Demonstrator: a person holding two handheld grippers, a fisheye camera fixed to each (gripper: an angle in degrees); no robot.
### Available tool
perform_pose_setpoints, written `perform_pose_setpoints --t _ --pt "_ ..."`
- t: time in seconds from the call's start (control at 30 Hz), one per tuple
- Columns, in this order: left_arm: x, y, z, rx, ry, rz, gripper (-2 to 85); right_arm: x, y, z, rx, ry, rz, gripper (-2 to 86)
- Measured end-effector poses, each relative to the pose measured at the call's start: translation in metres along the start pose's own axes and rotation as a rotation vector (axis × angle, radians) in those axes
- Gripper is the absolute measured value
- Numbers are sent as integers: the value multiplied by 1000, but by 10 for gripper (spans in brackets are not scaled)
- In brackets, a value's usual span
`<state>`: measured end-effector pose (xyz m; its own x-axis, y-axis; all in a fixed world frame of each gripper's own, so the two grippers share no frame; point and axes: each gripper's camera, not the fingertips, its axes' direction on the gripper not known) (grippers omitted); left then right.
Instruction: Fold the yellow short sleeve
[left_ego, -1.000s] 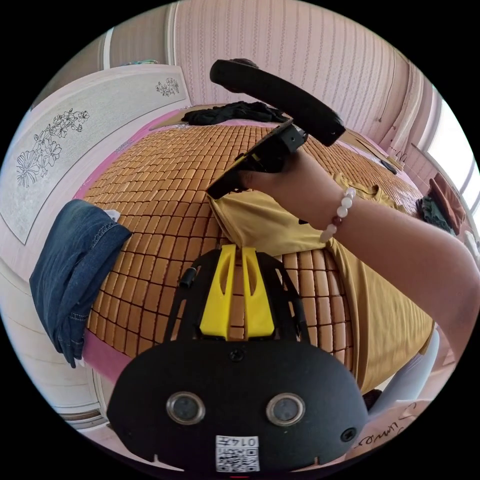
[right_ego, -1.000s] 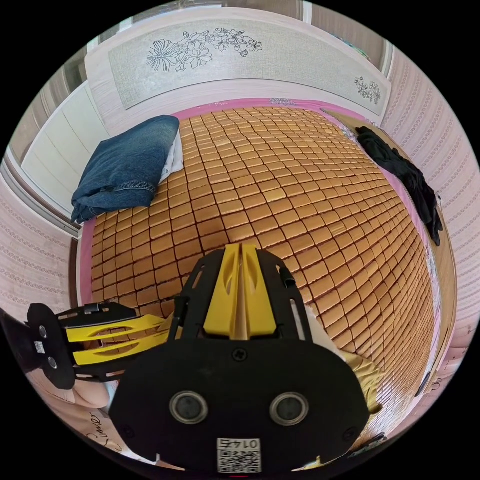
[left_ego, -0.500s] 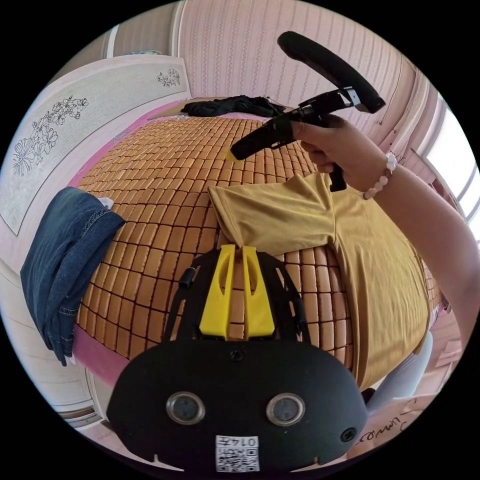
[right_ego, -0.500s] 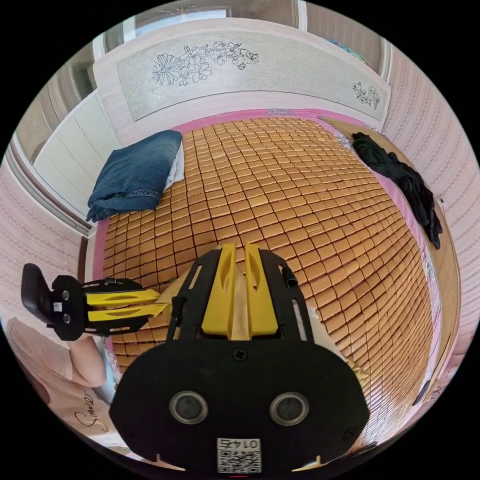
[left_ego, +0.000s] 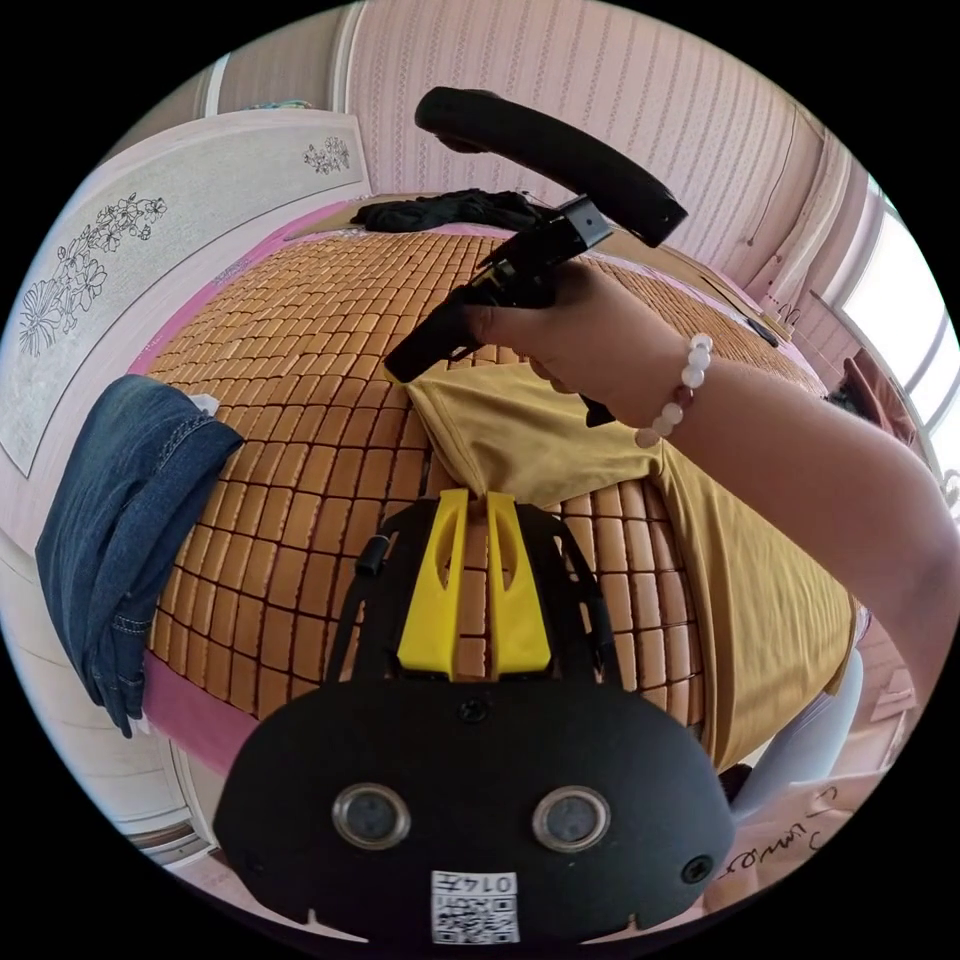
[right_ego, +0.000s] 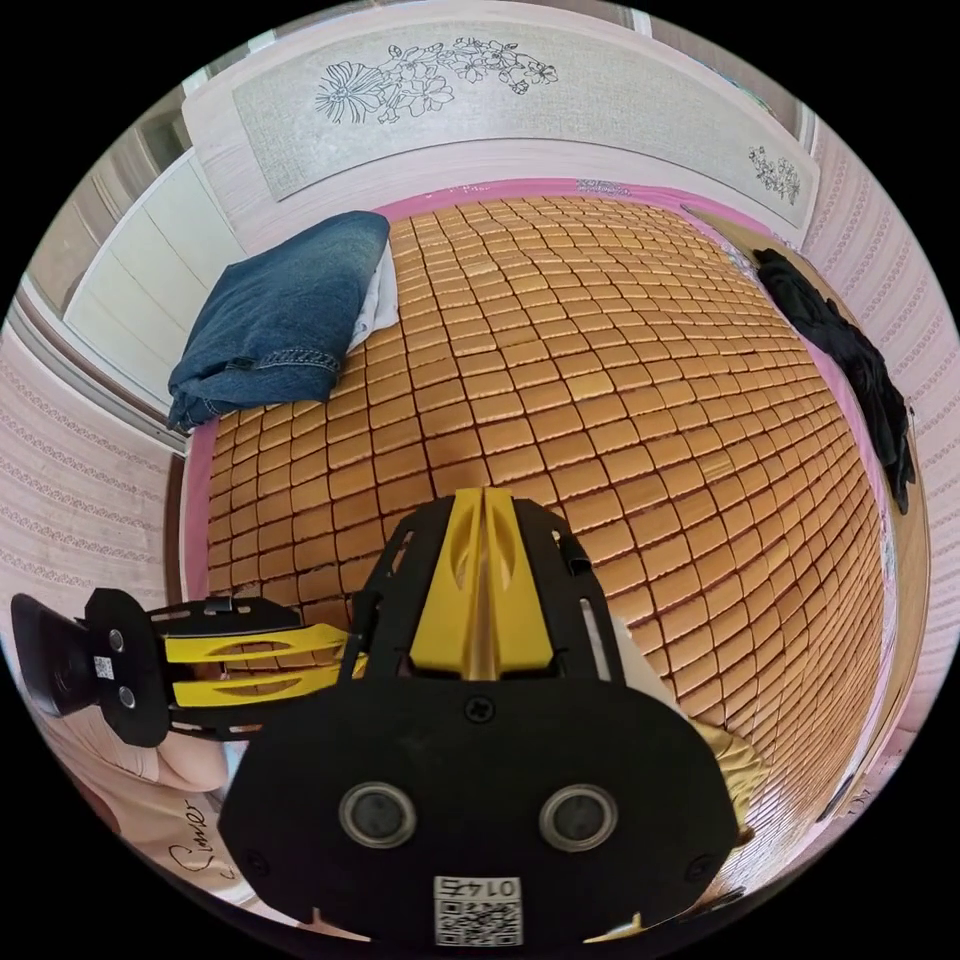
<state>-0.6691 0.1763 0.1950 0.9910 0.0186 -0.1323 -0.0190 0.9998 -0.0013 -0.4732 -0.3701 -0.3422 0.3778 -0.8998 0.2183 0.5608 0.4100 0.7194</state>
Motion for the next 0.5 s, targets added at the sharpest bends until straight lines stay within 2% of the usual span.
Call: perform_pose_setpoints --t 0.13,0.3,0.4,0.5 --pt "0 -3 -2 0 19 0 36 -8 5 15 21 -61 -13 -2" --pt "2 -6 -4 5 32 -14 35 1 26 7 68 -40 31 12" --pt "6 -10 -5 1 28 -14 35 11 38 6 15 -19 46 52" --pt "11 -14 -7 1 23 -14 33 14 49 23 -64 -39 26 46"
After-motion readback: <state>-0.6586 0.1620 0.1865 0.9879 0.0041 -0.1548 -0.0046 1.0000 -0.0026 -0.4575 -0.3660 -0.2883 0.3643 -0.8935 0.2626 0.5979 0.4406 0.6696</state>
